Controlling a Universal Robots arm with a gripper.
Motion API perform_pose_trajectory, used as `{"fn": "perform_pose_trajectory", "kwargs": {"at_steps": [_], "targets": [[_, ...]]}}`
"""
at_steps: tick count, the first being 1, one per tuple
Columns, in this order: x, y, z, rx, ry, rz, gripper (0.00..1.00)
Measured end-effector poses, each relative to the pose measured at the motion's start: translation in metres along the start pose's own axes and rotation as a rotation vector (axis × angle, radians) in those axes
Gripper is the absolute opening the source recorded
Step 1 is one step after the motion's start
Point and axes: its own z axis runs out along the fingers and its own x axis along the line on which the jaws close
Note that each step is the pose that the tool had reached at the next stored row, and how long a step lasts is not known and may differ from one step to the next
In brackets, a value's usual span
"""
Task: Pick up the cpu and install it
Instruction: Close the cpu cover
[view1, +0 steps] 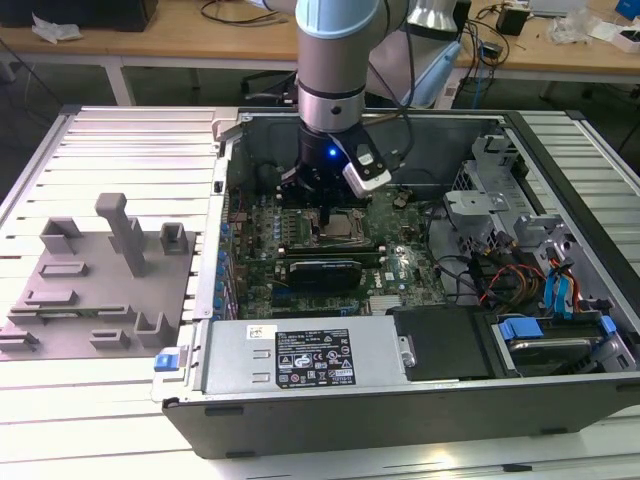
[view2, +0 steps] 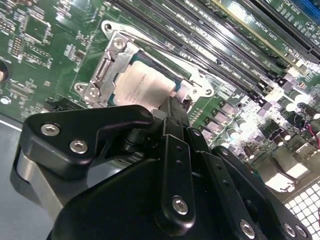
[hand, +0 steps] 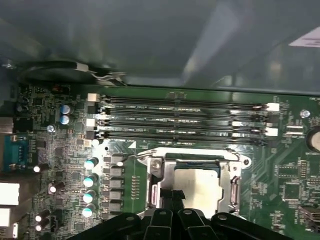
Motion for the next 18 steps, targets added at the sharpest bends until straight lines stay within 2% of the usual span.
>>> {"fn": "perform_pose_trajectory", "kwargs": {"at_steps": [7, 18], "targets": [[0.0036, 0.0001, 0.0039, -0.0005, -0.0012, -0.035, 0.11], [0.0046, 0.0003, 0.0065, -0.0008, -0.0014, -0.036, 0.11]]}}
